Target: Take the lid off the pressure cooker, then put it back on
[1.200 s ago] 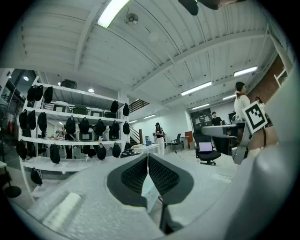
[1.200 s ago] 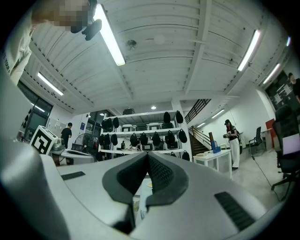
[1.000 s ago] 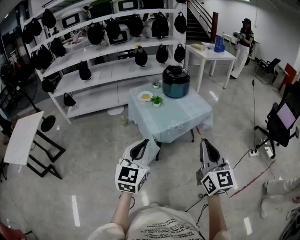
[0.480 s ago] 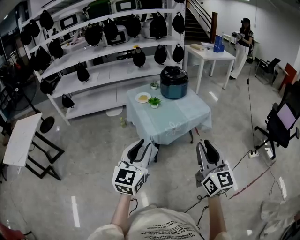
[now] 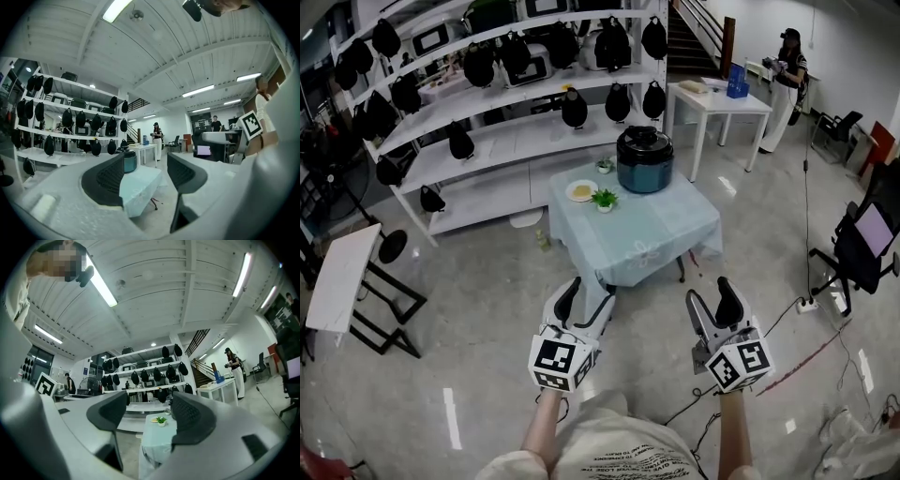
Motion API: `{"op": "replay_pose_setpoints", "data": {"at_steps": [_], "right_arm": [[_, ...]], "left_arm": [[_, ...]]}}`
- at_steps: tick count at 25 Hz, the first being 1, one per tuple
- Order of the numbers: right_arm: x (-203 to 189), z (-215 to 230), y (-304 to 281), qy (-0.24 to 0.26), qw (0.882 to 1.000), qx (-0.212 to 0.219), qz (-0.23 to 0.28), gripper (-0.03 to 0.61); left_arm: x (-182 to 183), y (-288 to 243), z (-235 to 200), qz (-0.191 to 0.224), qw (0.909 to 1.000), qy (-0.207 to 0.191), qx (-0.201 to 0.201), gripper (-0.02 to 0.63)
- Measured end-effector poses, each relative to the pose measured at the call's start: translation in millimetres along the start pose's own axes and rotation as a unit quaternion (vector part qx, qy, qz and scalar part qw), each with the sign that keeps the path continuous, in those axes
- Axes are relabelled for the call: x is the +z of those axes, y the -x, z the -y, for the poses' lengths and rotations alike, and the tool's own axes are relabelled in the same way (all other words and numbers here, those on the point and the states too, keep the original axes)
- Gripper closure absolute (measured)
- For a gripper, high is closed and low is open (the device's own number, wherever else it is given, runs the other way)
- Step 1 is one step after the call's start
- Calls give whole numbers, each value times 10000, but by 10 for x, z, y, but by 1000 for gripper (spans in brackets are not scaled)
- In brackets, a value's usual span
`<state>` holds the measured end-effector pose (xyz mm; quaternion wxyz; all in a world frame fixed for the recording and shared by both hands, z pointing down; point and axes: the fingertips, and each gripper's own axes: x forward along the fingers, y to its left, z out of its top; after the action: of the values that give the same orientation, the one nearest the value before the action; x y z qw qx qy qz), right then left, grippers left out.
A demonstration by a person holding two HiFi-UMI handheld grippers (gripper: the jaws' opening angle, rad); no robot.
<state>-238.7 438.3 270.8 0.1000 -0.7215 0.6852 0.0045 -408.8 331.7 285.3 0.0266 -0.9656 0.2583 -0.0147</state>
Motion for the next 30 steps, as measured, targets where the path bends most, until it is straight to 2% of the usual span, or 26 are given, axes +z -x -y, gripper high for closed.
{"op": "replay_pose_setpoints", "data": {"at_steps": [7,13,17,22,25,30], "right_arm": [[-40,232,-102,-83,9998,-169,111,287],[-143,479,-381,-108,9997,-215,23,287],[-237,672,-703,-131,9997,-204,-34,287],[-195,977,-1167,-412,9990,-181,74,287],[-274,1170,-1493,-276,9993,-169,-174,287],[-405,1487,-1950,-345,9984,-202,-391,287]], "left_arm": [[-70,-220,-127,-40,10000,69,59,342],[-157,-621,-243,-71,9999,98,5,342],[-243,-979,-383,-96,9998,156,-9,342],[-319,-1490,-593,-181,9994,279,-5,342],[-362,-1824,-746,-263,9992,291,-1,342],[-414,-2359,-931,-406,9988,275,-78,342]]}}
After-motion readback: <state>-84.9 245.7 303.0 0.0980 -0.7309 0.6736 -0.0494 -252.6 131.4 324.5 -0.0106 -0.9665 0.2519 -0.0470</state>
